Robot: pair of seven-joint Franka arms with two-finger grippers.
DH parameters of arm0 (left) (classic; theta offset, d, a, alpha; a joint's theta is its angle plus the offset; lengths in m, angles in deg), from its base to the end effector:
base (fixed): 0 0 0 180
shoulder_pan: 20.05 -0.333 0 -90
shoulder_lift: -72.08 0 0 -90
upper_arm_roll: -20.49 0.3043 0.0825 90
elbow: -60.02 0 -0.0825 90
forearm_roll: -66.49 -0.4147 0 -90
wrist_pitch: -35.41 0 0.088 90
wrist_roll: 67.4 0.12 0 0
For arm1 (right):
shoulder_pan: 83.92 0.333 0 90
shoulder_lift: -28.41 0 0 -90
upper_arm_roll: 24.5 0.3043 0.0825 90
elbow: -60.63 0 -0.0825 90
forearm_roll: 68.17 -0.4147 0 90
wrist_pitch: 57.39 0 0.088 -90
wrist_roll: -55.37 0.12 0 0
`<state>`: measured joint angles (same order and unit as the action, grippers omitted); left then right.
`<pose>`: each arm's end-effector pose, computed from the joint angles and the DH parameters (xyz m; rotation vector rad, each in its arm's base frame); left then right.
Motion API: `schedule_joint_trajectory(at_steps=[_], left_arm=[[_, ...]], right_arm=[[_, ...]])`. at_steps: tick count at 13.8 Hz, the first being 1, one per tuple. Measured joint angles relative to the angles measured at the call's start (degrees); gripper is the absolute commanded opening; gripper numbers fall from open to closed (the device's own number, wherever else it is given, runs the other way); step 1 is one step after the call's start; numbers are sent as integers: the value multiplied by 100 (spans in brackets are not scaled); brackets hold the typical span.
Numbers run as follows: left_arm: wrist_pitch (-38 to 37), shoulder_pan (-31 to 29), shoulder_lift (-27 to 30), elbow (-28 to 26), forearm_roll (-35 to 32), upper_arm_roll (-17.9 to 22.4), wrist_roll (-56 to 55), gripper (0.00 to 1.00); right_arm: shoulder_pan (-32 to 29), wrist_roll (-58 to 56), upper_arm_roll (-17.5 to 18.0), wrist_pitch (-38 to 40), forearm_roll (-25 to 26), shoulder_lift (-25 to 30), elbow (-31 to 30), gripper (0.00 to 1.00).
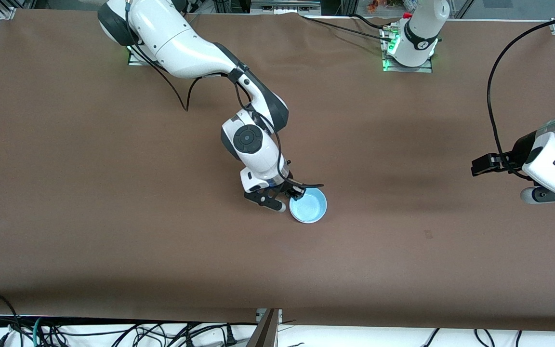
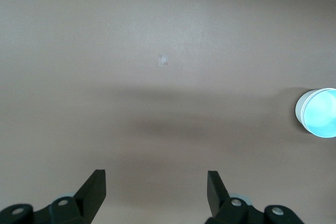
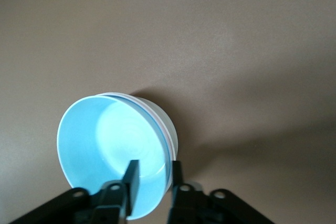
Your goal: Stack pink and blue bowls on white bowl
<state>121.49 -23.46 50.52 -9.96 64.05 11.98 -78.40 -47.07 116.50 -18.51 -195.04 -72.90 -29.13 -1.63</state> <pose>0.6799 -0.0374 0.5313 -3.1327 -0.1751 0.1448 0.6216 0.5392 0.2076 -2.7365 0.6030 -0.1134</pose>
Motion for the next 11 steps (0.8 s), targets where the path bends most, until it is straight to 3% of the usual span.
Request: schedule_joint_trajectory(at_steps=[3,4,5,8,11], left_arm=[[0,0,4,0,0,0,0,87],[0,0,4,0,0,0,0,87],[0,0,4,0,0,0,0,87],[0,0,8,-2,0,-1,0,87],[0,0,11,-4,0,-2,0,87]], right_arm=[[-1,-26,-14,152,215,-1,19,77],[-6,-23,-29,250,328,-2,22,85],[-8,-15,-27,157,190,-2,11,99],[-130,-127,-83,797,511,56,241,100],[-786,-674,-79,2266,486,791,464,100]])
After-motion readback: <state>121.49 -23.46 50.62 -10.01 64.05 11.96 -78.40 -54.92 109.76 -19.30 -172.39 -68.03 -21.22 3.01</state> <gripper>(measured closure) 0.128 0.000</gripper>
